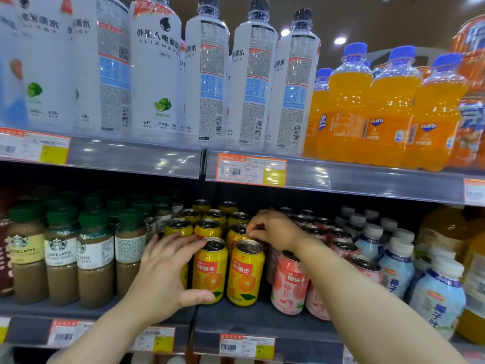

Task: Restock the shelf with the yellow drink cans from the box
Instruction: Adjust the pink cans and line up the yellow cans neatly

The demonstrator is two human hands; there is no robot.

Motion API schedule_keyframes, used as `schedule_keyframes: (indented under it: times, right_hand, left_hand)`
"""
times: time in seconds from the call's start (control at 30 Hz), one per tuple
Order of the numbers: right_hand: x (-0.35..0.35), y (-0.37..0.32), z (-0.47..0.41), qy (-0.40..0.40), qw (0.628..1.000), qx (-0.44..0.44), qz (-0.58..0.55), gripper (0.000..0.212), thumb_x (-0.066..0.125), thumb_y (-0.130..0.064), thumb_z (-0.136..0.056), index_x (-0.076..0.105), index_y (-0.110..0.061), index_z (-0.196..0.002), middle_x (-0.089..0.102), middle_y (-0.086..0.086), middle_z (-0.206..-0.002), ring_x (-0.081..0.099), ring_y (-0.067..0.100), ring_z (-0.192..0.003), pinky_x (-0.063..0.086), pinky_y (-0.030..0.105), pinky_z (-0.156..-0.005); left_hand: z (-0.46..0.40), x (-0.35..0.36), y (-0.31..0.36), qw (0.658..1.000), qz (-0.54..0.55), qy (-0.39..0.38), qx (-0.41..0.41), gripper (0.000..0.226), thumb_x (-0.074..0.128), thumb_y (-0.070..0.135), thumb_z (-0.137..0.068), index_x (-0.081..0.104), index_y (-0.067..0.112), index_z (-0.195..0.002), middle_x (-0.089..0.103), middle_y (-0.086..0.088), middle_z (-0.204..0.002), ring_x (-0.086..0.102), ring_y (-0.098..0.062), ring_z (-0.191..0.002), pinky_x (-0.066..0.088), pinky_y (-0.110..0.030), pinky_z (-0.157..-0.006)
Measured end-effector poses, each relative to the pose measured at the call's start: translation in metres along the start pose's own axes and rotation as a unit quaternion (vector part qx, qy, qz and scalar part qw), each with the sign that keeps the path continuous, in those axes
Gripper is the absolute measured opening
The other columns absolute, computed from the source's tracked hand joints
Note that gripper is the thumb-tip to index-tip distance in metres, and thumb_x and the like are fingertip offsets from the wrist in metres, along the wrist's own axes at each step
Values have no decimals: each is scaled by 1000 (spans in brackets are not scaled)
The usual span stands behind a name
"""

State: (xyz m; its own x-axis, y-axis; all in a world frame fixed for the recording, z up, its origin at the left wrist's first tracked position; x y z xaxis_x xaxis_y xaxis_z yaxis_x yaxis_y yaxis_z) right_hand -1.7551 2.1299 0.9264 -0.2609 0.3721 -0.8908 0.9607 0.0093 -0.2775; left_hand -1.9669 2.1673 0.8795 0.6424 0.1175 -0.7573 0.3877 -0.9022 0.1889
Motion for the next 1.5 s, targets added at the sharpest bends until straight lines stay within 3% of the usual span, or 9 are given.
schedule_keyframes:
  times: [0.17, 0.27, 0.4, 0.53, 0.77, 1.1, 1.23, 1.37, 1.5]
  right_hand:
    - [-2, 5, 1, -39, 998, 38, -8, 10, 68, -25, -87, 71, -27, -96, 60, -12, -99, 58, 10, -98, 48, 33, -95]
    - [-4, -12, -6, -18, 999, 45, -25, 15, 66, -31, -88, 70, -29, -103, 60, -11, -106, 56, 10, -104, 46, 30, -94]
    - [12, -50, -23, -12, 1000, 13, 7, 20, 66, -34, -88, 70, -31, -108, 62, -10, -114, 54, 12, -111, 41, 35, -102]
    - [26, -58, -39, -19, 997, 8, 68, 25, 66, -37, -87, 69, -33, -111, 64, -6, -120, 55, 17, -113, 39, 42, -104]
    - [25, -54, -49, -20, 997, 15, 70, 13, 66, -37, -87, 72, -30, -96, 66, -11, -107, 56, 15, -106, 38, 43, -104]
    - [15, -53, -34, -20, 993, -28, 111, 16, 63, -36, -89, 73, -28, -98, 66, -12, -107, 48, 15, -115, 18, 35, -110]
    - [15, -54, -36, -42, 995, -13, 94, 13, 67, -38, -86, 72, -31, -95, 58, -17, -94, 51, 15, -109, 28, 41, -109]
    - [19, -73, -48, -40, 999, 9, 34, 20, 64, -43, -86, 68, -36, -105, 56, -8, -108, 49, 18, -112, 37, 44, -103]
    - [34, -105, -62, -35, 999, -17, 34, 23, 65, -38, -88, 69, -32, -109, 61, -8, -117, 53, 13, -112, 40, 35, -100]
  left_hand:
    - [2, -2, 2, 1000, -1, -12, 2, 106, 43, 98, -52, 44, 37, -140, 42, 10, -146, 28, -22, -140, 5, -47, -114]
    - [4, -4, 2, 1000, 4, -20, 1, 107, 43, 98, -51, 40, 40, -141, 35, 14, -148, 21, -19, -142, 0, -43, -114]
    - [7, -5, -1, 1000, 8, -23, 3, 107, 43, 98, -52, 38, 41, -142, 30, 15, -148, 16, -16, -142, 2, -43, -115]
    - [11, -5, -5, 999, 20, -50, -1, 108, 45, 98, -50, 28, 46, -142, 14, 24, -147, -2, -1, -138, -6, -34, -114]
    - [11, -5, -5, 998, 22, -51, 3, 108, 47, 97, -50, 30, 45, -142, 17, 22, -147, -2, -1, -137, -4, -33, -113]
    - [11, -6, -2, 998, 22, -57, -11, 112, 39, 101, -47, 29, 44, -143, 21, 16, -151, -1, -3, -136, -1, -35, -113]
    - [12, -6, -1, 996, 19, -81, -14, 110, 42, 98, -48, 20, 48, -143, 11, 22, -150, -8, 0, -136, -5, -33, -113]
    - [18, -7, -5, 996, 34, -86, -19, 105, 46, 96, -50, 15, 53, -140, 7, 20, -154, -9, -3, -141, 0, -34, -116]
    - [25, -12, -15, 994, 64, -85, -24, 105, 51, 94, -51, 16, 51, -140, 6, 22, -153, -9, -1, -142, 8, -34, -118]
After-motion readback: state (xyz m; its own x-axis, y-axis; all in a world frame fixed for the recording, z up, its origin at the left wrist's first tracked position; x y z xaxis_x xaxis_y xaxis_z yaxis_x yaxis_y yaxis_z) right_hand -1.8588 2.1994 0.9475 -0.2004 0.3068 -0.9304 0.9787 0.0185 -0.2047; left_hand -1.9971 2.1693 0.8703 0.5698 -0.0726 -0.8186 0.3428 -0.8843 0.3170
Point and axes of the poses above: each hand's wrist, its own z-axis away from the middle knuckle, its own x-axis out of the palm, y = z × x, the point moved 10 cm from there along -z, towards the middle knuckle
